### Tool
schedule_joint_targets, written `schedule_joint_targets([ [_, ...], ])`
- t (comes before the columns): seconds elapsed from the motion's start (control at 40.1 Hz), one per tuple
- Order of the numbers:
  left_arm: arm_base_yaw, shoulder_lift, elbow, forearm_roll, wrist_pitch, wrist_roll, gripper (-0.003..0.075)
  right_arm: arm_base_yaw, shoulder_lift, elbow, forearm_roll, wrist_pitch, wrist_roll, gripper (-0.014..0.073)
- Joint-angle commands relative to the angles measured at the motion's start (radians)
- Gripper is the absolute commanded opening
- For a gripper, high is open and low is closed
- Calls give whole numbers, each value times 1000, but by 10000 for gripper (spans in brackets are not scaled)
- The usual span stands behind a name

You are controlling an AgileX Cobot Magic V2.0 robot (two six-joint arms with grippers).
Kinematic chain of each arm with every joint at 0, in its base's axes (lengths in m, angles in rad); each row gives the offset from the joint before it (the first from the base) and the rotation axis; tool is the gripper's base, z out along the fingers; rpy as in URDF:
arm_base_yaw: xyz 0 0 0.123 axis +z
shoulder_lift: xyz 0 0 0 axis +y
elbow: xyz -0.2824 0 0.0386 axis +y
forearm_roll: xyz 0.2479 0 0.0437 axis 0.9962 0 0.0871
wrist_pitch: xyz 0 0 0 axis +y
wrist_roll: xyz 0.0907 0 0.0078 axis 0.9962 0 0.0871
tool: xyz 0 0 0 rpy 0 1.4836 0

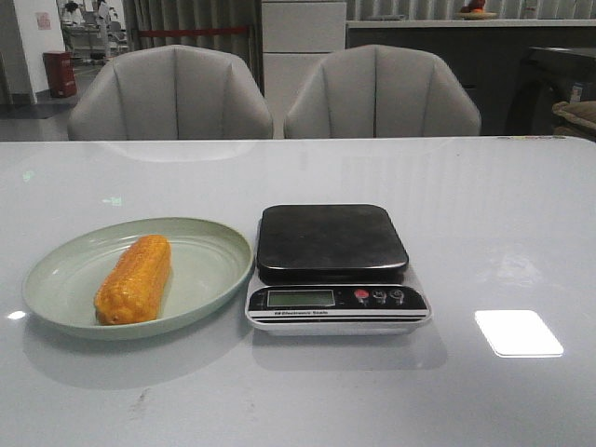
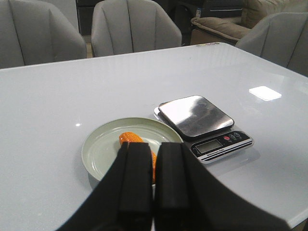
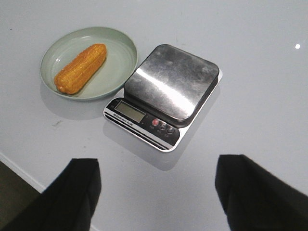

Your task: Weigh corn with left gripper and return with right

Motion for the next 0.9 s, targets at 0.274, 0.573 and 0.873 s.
schedule_joint_targets([
  [0.274,0,14,-23,-7,-83,-3,113,-7,-471,291,20,-380,-17,597],
  [0.573,0,14,-23,-7,-83,-3,113,-7,-545,473,16,-505,-16,597],
  [0.873,0,14,-23,-7,-83,-3,113,-7,-545,474,15,-513,-16,106],
])
